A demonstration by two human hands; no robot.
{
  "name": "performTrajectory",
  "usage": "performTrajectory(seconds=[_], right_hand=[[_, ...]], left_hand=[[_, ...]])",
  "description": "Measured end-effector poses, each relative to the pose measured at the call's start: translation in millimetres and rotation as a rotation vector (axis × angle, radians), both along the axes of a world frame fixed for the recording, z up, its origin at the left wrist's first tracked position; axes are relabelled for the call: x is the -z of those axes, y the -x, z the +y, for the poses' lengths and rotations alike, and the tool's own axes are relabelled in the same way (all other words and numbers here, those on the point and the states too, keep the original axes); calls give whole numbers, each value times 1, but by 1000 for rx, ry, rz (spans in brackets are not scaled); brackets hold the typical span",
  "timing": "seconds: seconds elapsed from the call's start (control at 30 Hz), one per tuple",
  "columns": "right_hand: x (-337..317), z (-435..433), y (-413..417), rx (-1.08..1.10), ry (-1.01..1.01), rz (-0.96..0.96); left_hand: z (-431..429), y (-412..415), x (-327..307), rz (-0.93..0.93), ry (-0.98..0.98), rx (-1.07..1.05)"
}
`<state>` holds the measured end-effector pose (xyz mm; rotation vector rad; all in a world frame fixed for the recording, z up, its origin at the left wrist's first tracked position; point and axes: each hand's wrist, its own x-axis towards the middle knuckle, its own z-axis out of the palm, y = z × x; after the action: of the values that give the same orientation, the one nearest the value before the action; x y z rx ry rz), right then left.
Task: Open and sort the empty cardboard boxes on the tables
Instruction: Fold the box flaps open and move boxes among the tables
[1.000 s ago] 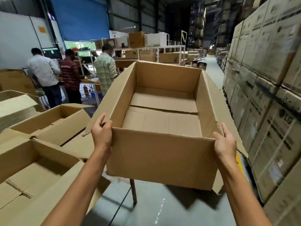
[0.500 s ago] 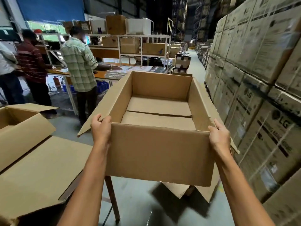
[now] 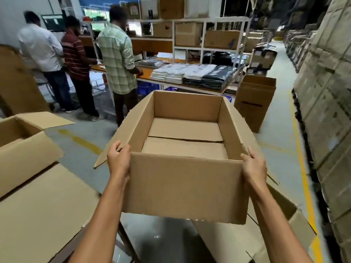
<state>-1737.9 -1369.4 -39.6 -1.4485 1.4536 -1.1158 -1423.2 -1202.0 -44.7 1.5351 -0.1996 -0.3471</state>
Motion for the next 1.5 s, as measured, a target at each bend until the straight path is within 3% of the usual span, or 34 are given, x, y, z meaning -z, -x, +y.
performTrajectory(seconds=[0.33, 0.6, 0.93, 1.5], right_hand=[[15, -162, -127, -288, -19, 105], [36, -244, -281, -389, -46, 85], [41, -293, -433, -469, -66, 57], [71, -319, -633, -683, -150, 83]], left_hand=[[-80, -72, 30, 87, -24, -266], [-136, -184, 48, 96, -15, -388], [-171, -309, 56, 92, -43, -499], [-165, -428, 74, 125, -118, -672]])
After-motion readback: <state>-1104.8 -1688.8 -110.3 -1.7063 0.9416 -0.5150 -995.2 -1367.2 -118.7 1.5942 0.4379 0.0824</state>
